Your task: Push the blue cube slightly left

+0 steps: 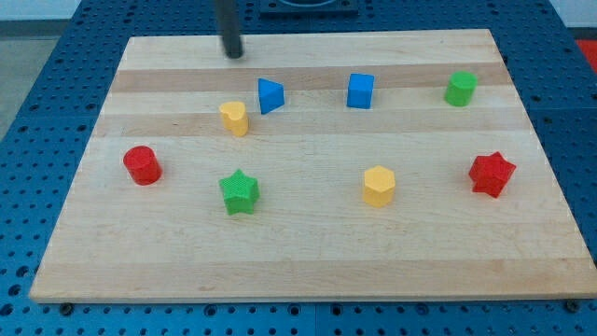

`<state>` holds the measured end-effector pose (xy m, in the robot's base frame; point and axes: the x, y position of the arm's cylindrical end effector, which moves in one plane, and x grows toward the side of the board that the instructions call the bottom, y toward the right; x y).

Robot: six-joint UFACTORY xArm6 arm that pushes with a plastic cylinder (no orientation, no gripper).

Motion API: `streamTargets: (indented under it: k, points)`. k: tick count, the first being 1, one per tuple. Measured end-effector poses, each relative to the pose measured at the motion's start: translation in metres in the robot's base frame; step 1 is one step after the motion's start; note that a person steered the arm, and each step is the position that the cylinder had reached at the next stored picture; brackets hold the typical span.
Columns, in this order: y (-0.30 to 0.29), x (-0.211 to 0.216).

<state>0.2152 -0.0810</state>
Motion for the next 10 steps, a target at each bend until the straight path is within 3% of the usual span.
streamTargets:
  k: [3,4,5,6,8,9,10]
  points:
    - [0.243,0.035]
    - [0.249,0.084]
    - [0.205,0.139]
    - [0.174,0.156]
    - [0.220,0.094]
    - [0.193,0.090]
    - [0.159,0.146]
